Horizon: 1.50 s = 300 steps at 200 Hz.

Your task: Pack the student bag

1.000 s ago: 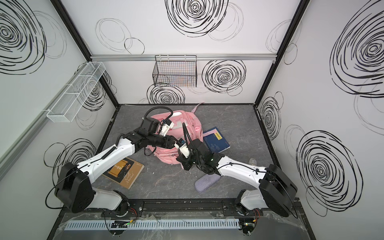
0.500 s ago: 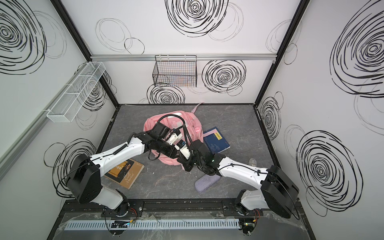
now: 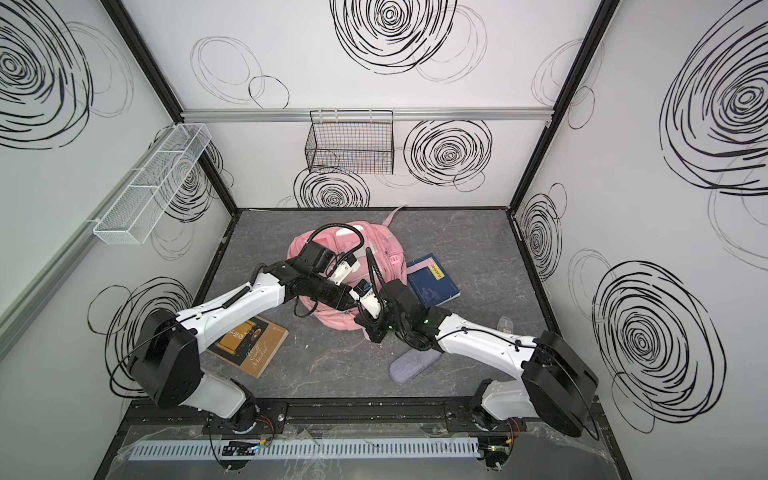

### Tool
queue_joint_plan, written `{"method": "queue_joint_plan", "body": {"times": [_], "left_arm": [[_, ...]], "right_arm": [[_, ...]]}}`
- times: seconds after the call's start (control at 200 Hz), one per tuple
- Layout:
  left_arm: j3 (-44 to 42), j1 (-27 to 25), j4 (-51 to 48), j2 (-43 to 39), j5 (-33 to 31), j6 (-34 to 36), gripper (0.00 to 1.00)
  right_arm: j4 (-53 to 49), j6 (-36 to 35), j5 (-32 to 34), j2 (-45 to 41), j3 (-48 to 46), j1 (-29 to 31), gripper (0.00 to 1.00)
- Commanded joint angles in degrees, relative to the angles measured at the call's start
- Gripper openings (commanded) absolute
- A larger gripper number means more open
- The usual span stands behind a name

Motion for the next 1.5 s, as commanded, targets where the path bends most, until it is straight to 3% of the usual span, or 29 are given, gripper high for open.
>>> {"method": "queue_joint_plan", "body": {"times": [0.0, 0.155, 0.34, 0.355, 0.53, 0.715, 1.211, 1.496], "left_arm": [[0.6, 0.3, 2.5, -0.4, 2.4, -0.4, 0.24], [0.1, 0.4, 2.9, -0.1, 1.8, -0.2, 0.17], [-0.4, 0.9, 3.7, -0.6, 1.6, -0.6, 0.04], [-0.4, 1.0, 3.7, -0.6, 1.5, -0.7, 0.0], [-0.9, 2.0, 5.9, -2.0, 1.3, -2.7, 0.0], [-2.0, 3.2, 12.6, -5.5, 0.6, -10.0, 0.0], [-1.6, 3.2, 23.7, -11.0, -1.7, -24.8, 0.0], [1.0, 3.5, 26.1, -12.0, -2.5, -28.4, 0.0]], "right_arm": [[2.8, -0.7, -1.1, -1.9, 0.2, 0.1, 0.0], [2.7, -0.8, -0.7, -2.4, 0.4, 0.2, 0.0], [2.4, -0.7, -0.4, -2.5, 0.4, 0.2, 0.0], [2.4, -0.7, -0.5, -2.5, 0.4, 0.2, 0.0], [2.0, -0.8, 0.3, -3.0, 0.4, 0.1, 0.0], [1.7, -1.3, 1.5, -2.8, 1.0, 0.5, 0.0], [6.1, -0.7, 0.7, 6.1, 8.2, 5.1, 0.0], [10.0, 1.0, 2.0, 9.6, 9.9, 7.3, 0.0]]}}
